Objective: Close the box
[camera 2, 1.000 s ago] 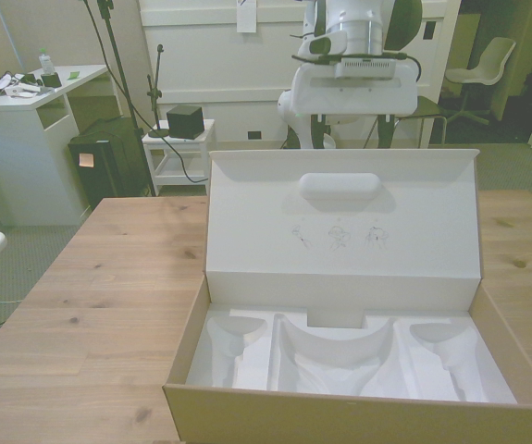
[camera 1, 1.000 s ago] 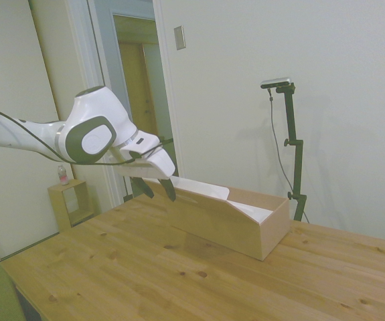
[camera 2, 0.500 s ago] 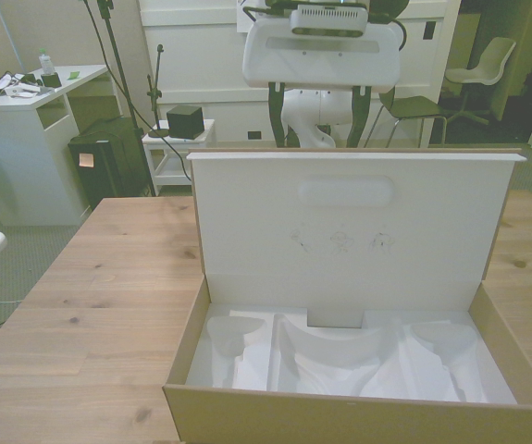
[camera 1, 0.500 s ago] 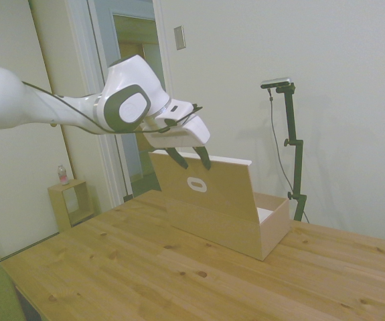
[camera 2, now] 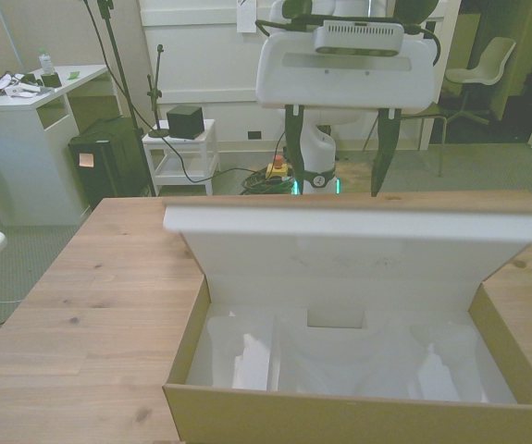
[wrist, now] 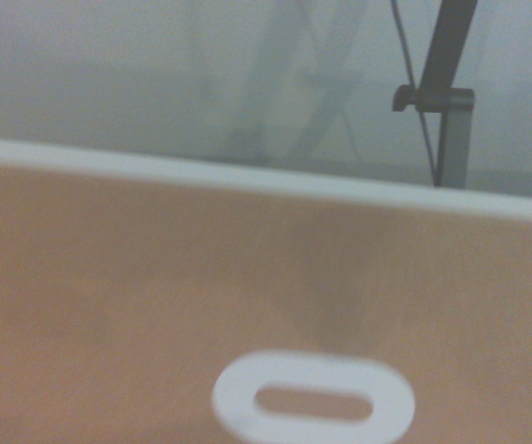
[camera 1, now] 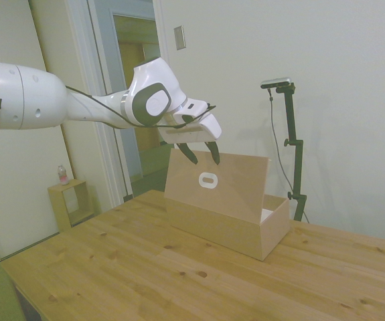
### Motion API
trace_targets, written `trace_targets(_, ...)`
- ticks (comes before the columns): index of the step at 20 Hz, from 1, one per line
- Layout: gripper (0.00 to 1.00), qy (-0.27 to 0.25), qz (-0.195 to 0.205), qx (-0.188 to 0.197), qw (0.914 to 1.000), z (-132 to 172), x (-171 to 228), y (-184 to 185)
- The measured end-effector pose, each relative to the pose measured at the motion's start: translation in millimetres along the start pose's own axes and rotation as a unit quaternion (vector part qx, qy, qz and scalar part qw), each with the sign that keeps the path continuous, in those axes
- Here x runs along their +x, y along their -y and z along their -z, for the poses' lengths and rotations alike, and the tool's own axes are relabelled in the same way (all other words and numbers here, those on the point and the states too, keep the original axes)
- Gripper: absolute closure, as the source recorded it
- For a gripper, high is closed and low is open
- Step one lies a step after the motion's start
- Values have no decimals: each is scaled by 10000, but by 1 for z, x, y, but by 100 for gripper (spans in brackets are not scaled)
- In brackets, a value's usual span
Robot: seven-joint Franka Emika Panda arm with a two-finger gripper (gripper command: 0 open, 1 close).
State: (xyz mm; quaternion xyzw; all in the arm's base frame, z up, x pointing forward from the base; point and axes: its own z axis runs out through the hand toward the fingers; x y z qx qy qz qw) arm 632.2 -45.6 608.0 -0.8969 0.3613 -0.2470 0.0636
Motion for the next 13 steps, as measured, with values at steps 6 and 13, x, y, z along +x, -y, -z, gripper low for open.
trace_targets(6, 0, 562, -80, -27, 9984, 41, -87, 11)
trace_targets(13, 0, 1147, -395, -289, 9922, 47, -137, -35)
